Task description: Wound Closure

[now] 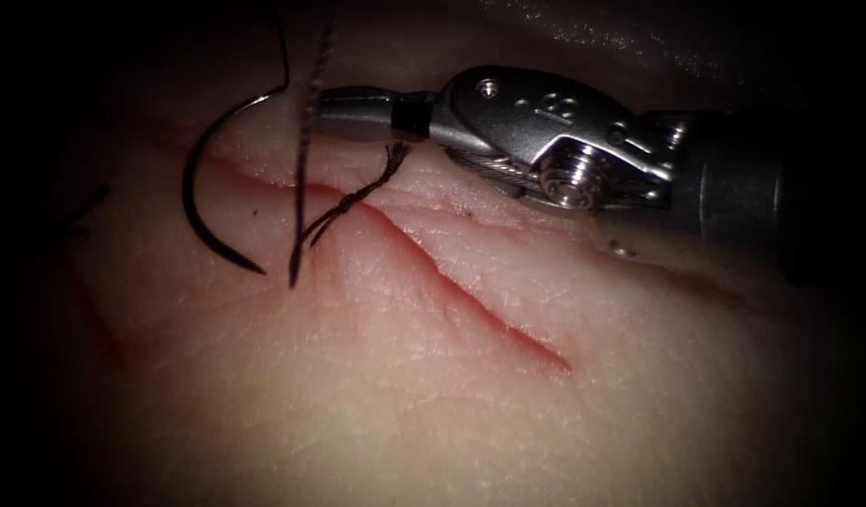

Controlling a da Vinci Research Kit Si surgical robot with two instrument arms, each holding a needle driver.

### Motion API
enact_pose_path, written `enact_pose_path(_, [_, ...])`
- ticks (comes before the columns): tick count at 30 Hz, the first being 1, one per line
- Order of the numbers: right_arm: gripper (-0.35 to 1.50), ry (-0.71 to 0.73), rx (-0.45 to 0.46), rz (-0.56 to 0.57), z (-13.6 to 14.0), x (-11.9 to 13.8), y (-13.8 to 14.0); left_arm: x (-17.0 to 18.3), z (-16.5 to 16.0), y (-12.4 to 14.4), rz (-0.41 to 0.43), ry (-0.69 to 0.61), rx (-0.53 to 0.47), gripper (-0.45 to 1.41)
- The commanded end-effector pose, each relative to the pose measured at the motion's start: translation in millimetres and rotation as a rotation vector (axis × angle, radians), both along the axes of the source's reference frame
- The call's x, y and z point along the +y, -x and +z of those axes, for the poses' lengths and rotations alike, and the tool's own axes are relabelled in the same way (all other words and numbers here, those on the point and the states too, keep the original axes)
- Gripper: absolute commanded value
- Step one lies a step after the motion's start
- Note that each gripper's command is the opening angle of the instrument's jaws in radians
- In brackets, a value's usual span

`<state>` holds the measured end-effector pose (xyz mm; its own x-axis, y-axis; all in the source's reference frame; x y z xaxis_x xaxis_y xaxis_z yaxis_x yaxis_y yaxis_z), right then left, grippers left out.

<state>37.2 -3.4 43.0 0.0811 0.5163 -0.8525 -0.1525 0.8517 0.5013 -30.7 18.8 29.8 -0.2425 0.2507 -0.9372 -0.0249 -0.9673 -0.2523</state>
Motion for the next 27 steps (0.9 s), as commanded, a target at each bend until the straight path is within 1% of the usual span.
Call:
enact_pose_path(1, [-0.35, 0.011, 0.007, -0.002, -0.1, -0.2, -1.2, 0.3, 1.1, 0.7, 0.002, 0.0, -0.003, -0.45])
enact_pose_path(5, [-0.35, 0.029, 0.045, -0.005, -0.6, -1.1, -1.9, 1.2, 5.3, 1.5, -0.005, -0.005, -0.008, -0.45])
enact_pose_path(7, [-0.35, 0.036, 0.065, -0.006, -0.9, -1.5, -2.2, 1.5, 7.7, 1.7, -0.03, 0.0, -0.003, -0.45])
enact_pose_path(12, [-0.35, 0.09, 0.107, -0.005, -1.4, -2.2, -2.8, 1.8, 11.4, 1.5, -0.066, 0.002, 0.019, -0.45])
enact_pose_path(14, [-0.35, 0.126, 0.128, 0.002, -1.8, -2.6, -3.1, 1.8, 13.7, 1.4, -0.1, 0.002, 0.038, -0.45])
enact_pose_path(16, [-0.35, 0.148, 0.134, 0.002, -2.2, -2.9, -3.3, 1.7, 14.9, 1.4, -0.126, 0.008, 0.056, -0.45])
enact_pose_path(17, [-0.35, 0.163, 0.142, 0.006, -2.7, -3.1, -3.5, 1.5, 16.1, 1.3, -0.167, 0.005, 0.081, -0.45])
enact_pose_path(21, [-0.35, 0.183, 0.16, 0.021, -3.9, -3.0, -4.0, 1.0, 18.1, 1.3, -0.207, 0.012, 0.105, -0.45])
enact_pose_path(27, [-0.35, 0.208, 0.173, 0.033, -5.3, -3.0, -4.4, -0.4, 20.9, 1.1, -0.236, 0.04, 0.157, -0.45])
